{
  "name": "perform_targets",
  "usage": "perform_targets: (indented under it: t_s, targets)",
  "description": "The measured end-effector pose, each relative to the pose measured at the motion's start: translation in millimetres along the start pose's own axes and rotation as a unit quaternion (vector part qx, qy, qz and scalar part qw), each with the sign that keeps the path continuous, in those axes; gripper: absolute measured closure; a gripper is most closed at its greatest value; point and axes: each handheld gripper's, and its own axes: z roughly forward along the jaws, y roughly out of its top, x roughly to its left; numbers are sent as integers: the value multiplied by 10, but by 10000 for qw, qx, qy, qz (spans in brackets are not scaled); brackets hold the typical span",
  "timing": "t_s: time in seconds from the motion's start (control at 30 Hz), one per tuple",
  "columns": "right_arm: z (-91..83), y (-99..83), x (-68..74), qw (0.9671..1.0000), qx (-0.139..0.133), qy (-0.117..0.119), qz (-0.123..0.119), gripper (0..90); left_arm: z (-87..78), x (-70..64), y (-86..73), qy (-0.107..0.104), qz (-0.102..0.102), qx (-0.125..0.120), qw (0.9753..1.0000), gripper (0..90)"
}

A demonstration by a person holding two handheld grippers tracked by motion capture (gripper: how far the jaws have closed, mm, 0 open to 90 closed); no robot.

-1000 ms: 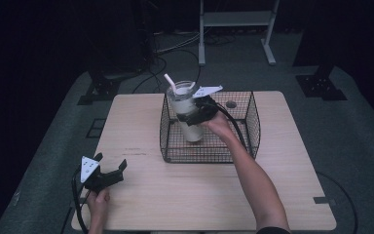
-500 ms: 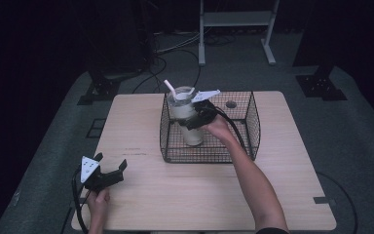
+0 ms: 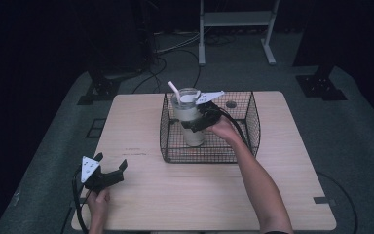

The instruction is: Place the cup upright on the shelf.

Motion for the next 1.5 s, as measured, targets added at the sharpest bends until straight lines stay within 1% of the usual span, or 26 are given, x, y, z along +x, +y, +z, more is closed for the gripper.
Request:
perform_targets:
  t_s: [0.07,0.17,0.53,0.73,0.9,1.03,1.3,1.5]
  targets:
    - [-22,-32,-18,10000,-65,18,72,55,1,-1,0,2,1,3,10000,0]
    - [-34,-43,-27,9999,-83,28,82,56,1,-1,0,5,1,1,10000,0]
    - [-84,-61,-9,10000,-32,30,-39,62,1,-6,0,11,7,12,10000,0]
    - [-129,-78,-26,10000,32,33,-33,64,2,-8,0,9,14,12,10000,0]
    - [-150,-110,-27,10000,-17,28,4,66,1,-9,0,10,17,17,10000,0]
    - [-161,-114,-28,10000,-8,21,-32,67,2,-9,0,13,20,18,10000,0]
    - [-229,-152,-22,10000,50,36,-40,71,4,-7,2,34,45,34,10000,0]
    - [-306,-195,-30,9998,106,58,-139,71,8,-17,2,40,55,41,10000,0]
